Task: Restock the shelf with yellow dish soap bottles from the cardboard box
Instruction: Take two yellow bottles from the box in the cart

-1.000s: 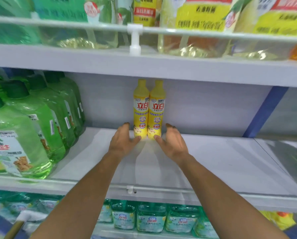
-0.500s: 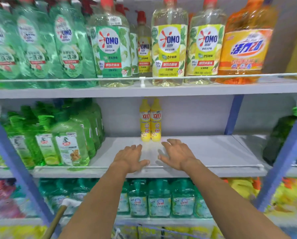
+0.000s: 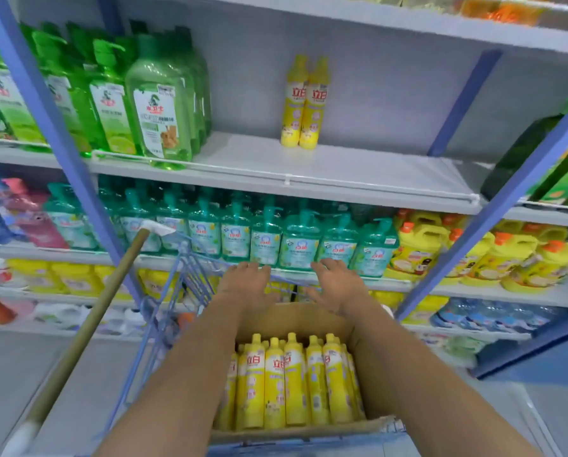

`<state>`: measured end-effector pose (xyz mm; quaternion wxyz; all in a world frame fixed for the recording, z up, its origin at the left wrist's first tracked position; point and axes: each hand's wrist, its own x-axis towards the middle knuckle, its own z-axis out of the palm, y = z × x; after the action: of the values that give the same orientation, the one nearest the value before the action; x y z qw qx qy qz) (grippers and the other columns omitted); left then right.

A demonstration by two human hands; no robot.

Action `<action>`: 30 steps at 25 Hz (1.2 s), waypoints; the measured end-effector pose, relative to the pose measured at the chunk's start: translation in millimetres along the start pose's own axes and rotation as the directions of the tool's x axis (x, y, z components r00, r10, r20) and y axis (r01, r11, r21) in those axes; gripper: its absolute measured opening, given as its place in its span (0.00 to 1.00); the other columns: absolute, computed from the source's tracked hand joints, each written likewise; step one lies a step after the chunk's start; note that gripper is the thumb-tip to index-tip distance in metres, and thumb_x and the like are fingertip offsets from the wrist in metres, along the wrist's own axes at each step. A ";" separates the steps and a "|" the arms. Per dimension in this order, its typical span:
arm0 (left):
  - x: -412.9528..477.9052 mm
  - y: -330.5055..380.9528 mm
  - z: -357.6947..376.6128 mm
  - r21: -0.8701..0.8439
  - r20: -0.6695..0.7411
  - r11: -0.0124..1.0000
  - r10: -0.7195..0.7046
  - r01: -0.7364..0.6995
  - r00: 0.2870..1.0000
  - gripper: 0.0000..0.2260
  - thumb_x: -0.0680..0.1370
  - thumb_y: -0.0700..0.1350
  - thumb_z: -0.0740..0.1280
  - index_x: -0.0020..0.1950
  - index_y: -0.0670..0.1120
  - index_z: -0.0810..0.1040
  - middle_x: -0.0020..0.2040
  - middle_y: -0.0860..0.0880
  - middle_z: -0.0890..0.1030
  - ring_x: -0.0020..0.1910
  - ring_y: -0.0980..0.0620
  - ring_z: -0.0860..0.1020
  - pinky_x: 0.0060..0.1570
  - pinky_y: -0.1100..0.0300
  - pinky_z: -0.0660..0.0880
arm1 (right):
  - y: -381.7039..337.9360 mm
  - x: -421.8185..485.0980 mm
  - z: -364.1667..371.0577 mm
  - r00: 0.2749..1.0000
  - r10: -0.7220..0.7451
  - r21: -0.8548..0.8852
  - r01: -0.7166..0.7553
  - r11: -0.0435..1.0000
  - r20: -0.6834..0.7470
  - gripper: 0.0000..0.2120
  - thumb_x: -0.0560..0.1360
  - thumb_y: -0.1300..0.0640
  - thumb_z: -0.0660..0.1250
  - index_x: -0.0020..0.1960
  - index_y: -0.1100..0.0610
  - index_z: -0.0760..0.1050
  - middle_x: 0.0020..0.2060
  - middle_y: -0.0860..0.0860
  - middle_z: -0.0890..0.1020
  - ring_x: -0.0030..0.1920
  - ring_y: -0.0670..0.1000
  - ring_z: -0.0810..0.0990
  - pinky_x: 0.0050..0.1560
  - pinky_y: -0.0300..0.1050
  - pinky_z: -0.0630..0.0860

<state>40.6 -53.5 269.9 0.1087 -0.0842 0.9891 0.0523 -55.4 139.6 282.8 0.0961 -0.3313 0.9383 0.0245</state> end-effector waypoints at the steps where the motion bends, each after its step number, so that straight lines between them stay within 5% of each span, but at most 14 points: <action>1: -2.5 2.4 21.6 -0.028 0.036 1.000 -0.011 0.012 0.999 0.31 0.79 0.65 0.60 0.75 0.46 0.65 0.72 0.41 0.69 0.72 0.39 0.68 0.69 0.41 0.67 | 1.0 -3.6 20.2 0.999 0.004 0.017 -0.005 1.000 0.045 0.33 0.80 0.37 0.58 0.79 0.54 0.59 0.76 0.56 0.63 0.76 0.60 0.62 0.72 0.60 0.67; 7: 17.5 18.8 135.1 -0.121 0.269 0.987 -0.066 0.101 0.961 0.32 0.78 0.66 0.61 0.75 0.47 0.66 0.72 0.42 0.71 0.71 0.40 0.69 0.67 0.45 0.70 | 18.8 9.4 127.7 0.951 0.029 0.074 -0.054 0.996 0.307 0.31 0.80 0.37 0.57 0.73 0.59 0.68 0.74 0.58 0.66 0.75 0.61 0.62 0.65 0.60 0.71; 14: 64.1 1.1 224.1 -0.162 0.419 0.952 -0.173 0.261 0.891 0.32 0.79 0.63 0.63 0.75 0.45 0.63 0.72 0.41 0.69 0.70 0.38 0.70 0.63 0.42 0.73 | 32.4 59.5 223.7 0.910 -0.049 0.180 -0.029 0.983 0.412 0.31 0.81 0.39 0.60 0.76 0.57 0.61 0.72 0.58 0.66 0.71 0.62 0.67 0.64 0.59 0.72; 20: 88.9 -14.6 292.7 -0.243 0.478 0.896 -0.222 0.371 0.850 0.28 0.79 0.58 0.66 0.71 0.41 0.67 0.66 0.39 0.75 0.67 0.38 0.73 0.60 0.47 0.73 | 27.8 82.1 296.8 0.875 0.010 0.221 -0.134 0.966 0.484 0.25 0.79 0.41 0.64 0.65 0.60 0.72 0.62 0.57 0.75 0.64 0.59 0.75 0.57 0.52 0.75; 26: 102.8 -23.8 335.2 -0.428 0.445 0.742 -0.323 0.515 0.835 0.26 0.70 0.56 0.76 0.62 0.45 0.74 0.58 0.44 0.80 0.60 0.42 0.78 0.54 0.53 0.75 | 17.1 111.7 322.4 0.859 0.136 0.291 -0.310 0.905 0.493 0.25 0.69 0.39 0.76 0.51 0.59 0.75 0.46 0.53 0.78 0.52 0.57 0.80 0.43 0.46 0.72; 30: 104.3 -34.2 335.2 -0.567 0.531 0.522 -0.359 0.637 0.767 0.32 0.66 0.51 0.81 0.66 0.46 0.74 0.59 0.49 0.80 0.58 0.47 0.79 0.54 0.55 0.76 | 18.4 114.9 327.1 0.850 0.168 0.407 -0.402 0.821 0.499 0.31 0.66 0.41 0.79 0.59 0.59 0.75 0.54 0.54 0.81 0.57 0.57 0.80 0.47 0.47 0.74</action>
<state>15.5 -62.3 -81.8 0.2501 -0.3939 0.7805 0.4161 -100.8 118.9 -60.7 0.3832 -0.1326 0.9050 -0.1285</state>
